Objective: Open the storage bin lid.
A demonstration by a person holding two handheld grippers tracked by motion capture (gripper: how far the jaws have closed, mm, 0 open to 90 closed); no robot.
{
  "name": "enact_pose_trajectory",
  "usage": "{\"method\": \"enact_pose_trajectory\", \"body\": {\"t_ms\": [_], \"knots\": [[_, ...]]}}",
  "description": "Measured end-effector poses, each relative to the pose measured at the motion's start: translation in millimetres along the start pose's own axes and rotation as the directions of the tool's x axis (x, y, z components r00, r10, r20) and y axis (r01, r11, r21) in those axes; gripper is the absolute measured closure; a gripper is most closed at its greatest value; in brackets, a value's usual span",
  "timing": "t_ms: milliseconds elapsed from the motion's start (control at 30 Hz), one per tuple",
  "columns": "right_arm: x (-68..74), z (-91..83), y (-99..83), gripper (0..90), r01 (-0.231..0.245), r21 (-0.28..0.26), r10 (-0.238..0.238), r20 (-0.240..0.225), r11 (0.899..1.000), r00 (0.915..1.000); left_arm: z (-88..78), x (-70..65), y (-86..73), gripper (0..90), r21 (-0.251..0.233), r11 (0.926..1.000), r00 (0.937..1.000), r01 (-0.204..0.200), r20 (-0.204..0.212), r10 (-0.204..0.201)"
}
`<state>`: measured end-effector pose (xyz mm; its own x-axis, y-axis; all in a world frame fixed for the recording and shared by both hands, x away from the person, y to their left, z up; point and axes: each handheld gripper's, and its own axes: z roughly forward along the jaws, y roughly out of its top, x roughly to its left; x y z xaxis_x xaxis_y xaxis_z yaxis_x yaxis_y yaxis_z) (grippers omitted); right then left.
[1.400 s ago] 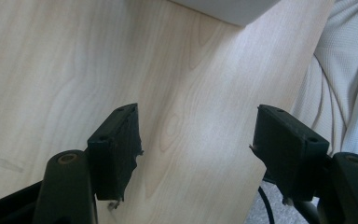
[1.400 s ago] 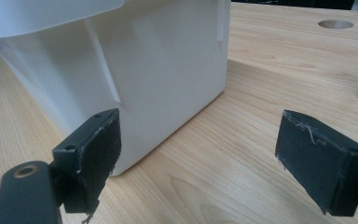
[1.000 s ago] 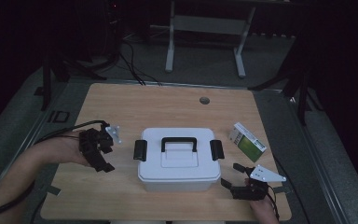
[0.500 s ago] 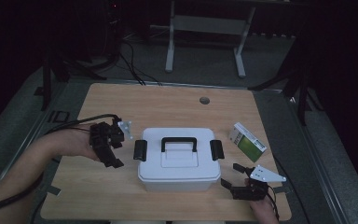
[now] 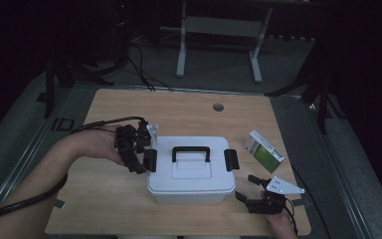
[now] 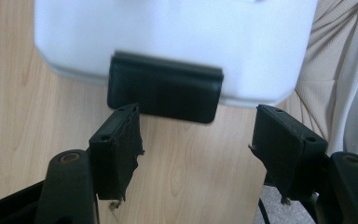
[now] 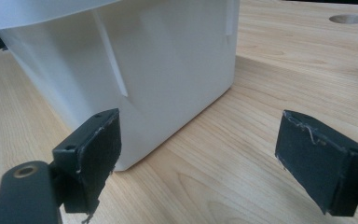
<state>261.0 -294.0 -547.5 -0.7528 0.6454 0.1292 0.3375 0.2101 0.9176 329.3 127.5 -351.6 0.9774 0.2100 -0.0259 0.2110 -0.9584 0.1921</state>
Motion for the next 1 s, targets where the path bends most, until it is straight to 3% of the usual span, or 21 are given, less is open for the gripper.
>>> {"method": "enact_pose_trajectory", "body": {"t_ms": [600,1000], "knots": [[-0.2,0.0,-1.0,13.9,-0.002,0.003,0.002,-0.004,1.000,1.0000,12.7,8.7,41.8,32.7,0.025,0.9989,0.9992,-0.040,0.007,0.040],[-0.3,0.1,-1.4,13.9,-0.005,0.004,0.005,-0.008,1.000,1.0000,14.0,14.4,69.0,32.7,0.009,0.9982,0.9983,-0.059,0.005,0.059]]}}
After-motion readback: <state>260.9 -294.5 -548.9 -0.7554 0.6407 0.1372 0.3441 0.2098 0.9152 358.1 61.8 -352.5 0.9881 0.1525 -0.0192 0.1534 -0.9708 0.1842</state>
